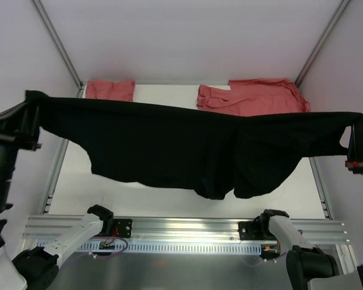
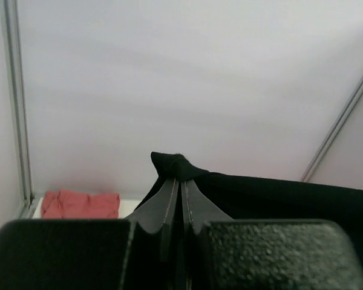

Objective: Fold and stack the t-shirts
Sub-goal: Flatten out the tshirt

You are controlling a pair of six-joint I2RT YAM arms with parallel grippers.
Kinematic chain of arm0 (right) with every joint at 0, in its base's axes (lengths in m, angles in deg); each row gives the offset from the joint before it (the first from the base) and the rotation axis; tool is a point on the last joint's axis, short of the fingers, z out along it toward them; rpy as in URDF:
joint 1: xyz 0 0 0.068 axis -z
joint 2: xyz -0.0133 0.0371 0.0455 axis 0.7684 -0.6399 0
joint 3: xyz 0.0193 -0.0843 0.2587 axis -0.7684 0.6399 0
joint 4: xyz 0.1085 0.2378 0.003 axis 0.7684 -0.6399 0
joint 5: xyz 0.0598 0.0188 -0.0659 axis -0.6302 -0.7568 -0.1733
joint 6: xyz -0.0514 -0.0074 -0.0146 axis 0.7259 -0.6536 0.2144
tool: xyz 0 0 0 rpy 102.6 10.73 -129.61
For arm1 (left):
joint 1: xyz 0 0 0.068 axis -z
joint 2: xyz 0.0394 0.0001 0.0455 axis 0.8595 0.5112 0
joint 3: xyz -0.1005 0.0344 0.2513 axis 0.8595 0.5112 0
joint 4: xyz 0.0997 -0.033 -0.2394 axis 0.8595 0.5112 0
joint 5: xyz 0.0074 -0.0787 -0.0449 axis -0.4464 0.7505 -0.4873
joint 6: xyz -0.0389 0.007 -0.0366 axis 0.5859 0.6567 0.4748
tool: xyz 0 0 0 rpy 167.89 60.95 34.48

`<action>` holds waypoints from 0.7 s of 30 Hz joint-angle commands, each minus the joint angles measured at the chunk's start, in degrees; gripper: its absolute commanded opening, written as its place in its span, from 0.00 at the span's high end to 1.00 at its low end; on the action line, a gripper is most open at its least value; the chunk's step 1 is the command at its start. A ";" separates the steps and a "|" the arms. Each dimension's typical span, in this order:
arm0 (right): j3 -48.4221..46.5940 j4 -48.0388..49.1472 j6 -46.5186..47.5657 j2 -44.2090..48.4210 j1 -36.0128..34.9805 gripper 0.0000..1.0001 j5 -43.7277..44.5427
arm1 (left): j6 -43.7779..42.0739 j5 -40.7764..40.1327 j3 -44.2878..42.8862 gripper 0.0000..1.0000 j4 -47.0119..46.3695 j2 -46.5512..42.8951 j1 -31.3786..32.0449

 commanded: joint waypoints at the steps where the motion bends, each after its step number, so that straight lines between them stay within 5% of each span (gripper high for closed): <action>1: -1.32 5.89 -0.01 2.65 -3.73 1.00 10.88 | -1.16 -2.40 -7.23 1.00 4.06 -2.32 -0.83; 9: 6.76 -0.52 -0.02 3.20 -9.80 1.00 14.06 | 1.91 -1.61 -4.52 1.00 10.57 -5.31 -0.83; 21: 20.46 5.44 1.04 -5.50 -9.80 1.00 14.05 | -4.31 5.60 9.98 1.00 -9.35 7.25 -0.83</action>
